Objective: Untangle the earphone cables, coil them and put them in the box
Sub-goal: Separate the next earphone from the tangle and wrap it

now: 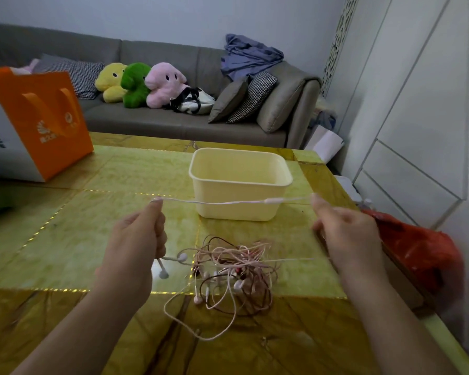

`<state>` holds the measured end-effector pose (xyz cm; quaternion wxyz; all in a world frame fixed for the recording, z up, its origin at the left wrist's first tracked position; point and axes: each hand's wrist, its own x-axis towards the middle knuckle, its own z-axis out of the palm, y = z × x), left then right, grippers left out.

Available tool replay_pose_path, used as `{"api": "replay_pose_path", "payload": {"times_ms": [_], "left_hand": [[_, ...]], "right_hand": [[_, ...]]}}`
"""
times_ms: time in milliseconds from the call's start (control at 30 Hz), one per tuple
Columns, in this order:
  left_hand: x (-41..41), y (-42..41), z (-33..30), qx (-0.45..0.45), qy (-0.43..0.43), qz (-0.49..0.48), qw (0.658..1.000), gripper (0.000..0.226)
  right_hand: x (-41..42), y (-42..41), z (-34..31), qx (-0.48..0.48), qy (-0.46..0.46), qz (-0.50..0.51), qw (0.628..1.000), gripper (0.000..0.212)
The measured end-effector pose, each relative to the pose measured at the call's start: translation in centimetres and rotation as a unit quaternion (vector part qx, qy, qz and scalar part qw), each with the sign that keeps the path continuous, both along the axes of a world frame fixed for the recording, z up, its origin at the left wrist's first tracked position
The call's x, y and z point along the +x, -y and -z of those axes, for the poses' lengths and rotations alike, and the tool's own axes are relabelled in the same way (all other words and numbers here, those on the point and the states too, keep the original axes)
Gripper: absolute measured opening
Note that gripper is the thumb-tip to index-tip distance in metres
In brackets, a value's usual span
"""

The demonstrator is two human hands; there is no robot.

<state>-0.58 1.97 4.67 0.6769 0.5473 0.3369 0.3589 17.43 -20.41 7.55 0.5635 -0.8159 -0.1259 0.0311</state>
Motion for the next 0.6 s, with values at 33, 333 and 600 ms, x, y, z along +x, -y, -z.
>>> {"api": "replay_pose_path", "payload": {"times_ms": [33,333,600], "left_hand": [[-0.1,-0.3,0.0,-0.018,0.004,-0.007,1.000,0.061],[-0.2,0.5,0.1,0.017,-0.021,0.101,0.995,0.034],[0.5,2.8,-1.4,0.027,-0.012,0.225,0.974,0.036]], "right_hand": [[0.2,0.2,0.1,-0.067,0.122,0.040,0.990,0.051],[-0.7,-0.7,0.6,0.144,0.038,-0.150,0.977,0.021],[-4.6,-2.8,1.3,-0.030,0.111,-0.292,0.950,0.033]]}}
